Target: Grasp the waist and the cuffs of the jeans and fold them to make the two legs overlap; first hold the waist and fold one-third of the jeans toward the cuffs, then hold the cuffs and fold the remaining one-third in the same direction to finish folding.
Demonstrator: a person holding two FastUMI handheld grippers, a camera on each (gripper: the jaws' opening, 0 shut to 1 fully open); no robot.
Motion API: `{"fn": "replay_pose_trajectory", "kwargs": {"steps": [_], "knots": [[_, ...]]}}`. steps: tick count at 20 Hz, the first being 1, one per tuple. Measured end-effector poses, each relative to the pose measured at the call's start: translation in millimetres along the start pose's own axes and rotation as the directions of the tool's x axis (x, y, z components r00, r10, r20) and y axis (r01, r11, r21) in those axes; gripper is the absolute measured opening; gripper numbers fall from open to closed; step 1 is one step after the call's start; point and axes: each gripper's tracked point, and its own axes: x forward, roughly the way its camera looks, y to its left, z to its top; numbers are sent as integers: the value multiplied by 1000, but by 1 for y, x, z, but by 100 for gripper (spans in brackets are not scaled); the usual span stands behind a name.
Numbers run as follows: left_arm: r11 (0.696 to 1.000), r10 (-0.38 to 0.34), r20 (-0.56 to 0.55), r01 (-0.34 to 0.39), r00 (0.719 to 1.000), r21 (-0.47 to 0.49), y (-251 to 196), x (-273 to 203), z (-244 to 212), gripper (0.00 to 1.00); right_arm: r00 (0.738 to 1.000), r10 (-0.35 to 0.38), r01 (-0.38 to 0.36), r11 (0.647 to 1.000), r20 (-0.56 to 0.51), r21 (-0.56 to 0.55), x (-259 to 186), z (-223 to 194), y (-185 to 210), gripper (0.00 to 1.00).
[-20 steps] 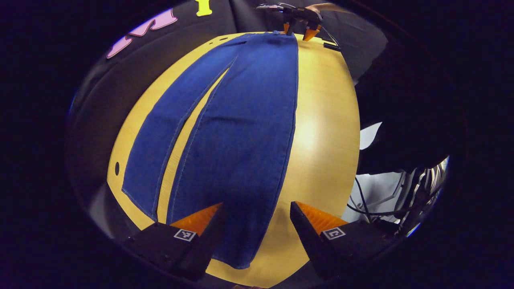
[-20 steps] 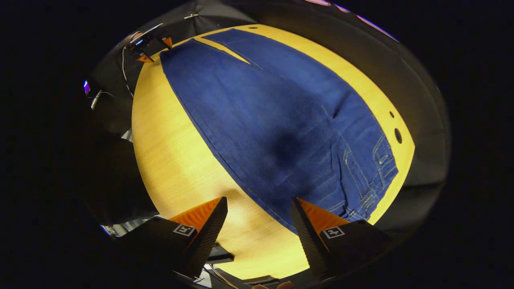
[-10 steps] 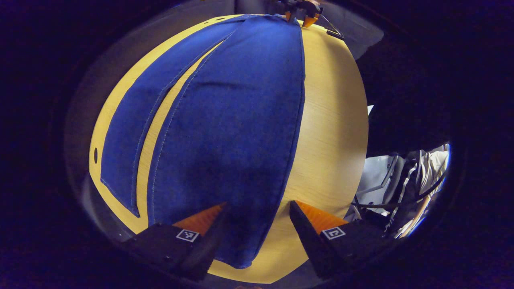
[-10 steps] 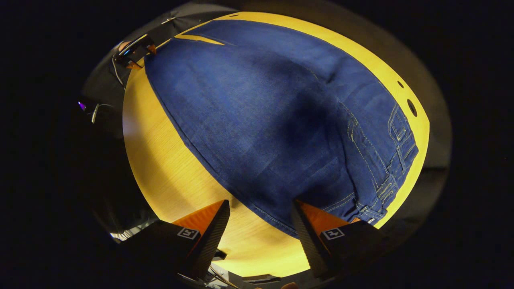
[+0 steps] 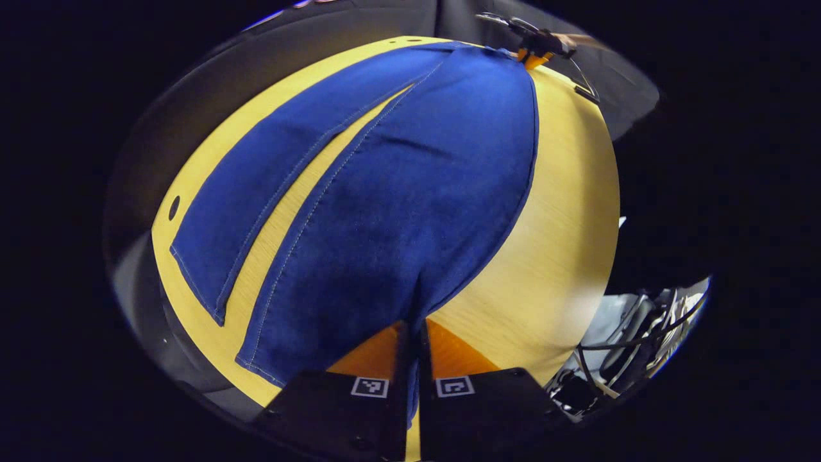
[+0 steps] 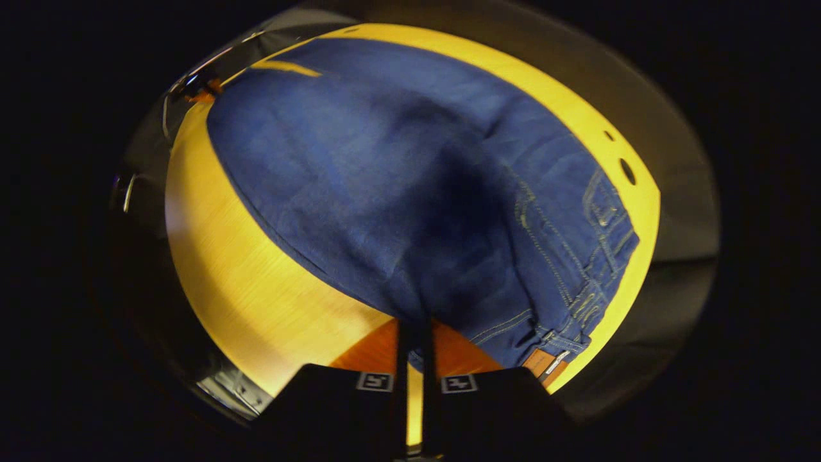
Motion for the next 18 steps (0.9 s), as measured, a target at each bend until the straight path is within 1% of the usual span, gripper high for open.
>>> {"fn": "replay_pose_trajectory", "kwargs": {"steps": [2, 3, 5, 6, 8, 10, 12, 13, 14, 16, 18], "knots": [[1000, 7, -11, -8, 1000, -30, 7, 2, 1, 7, 1000, -15, 15, 1000, 9, 2, -1, 3, 1, 11], [999, 0, -15, -1, 1000, -49, 7, 0, 1, 6, 1000, -21, 21, 1000, 10, 15, -1, 3, 1, 6], [992, -16, 6, 17, 1000, -129, 8, -5, 7, 5, 1000, -21, 20, 999, 23, 49, -5, 4, 0, 5], [984, -14, 36, 20, 999, -177, 11, -11, 15, 6, 999, -26, 23, 997, 45, 67, -10, 8, -1, 5], [973, 13, 107, 12, 994, -232, 24, -25, 28, 6, 993, -35, 23, 993, 108, 113, -27, 18, -1, 5], [967, 40, 145, -2, 989, -255, 34, -42, 35, 6, 984, -42, 15, 988, 171, 155, -41, 29, -6, 5], [966, 64, 172, -18, 983, -258, 42, -57, 46, 6, 970, -70, 23, 979, 231, 201, -59, 44, -15, 5], [964, 77, 185, -26, 980, -263, 46, -65, 51, 6, 959, -92, 30, 974, 269, 225, -67, 54, -20, 5], [961, 86, 201, -28, 976, -275, 50, -72, 58, 6, 941, -120, 40, 967, 315, 250, -78, 66, -28, 5], [941, 118, 267, -21, 957, -339, 73, -84, 76, 6, 897, -173, 45, 952, 408, 303, -97, 94, -41, 5], [922, 148, 315, -15, 938, -387, 99, -97, 97, 6, 855, -225, 62, 940, 468, 337, -114, 115, -55, 5]]}}
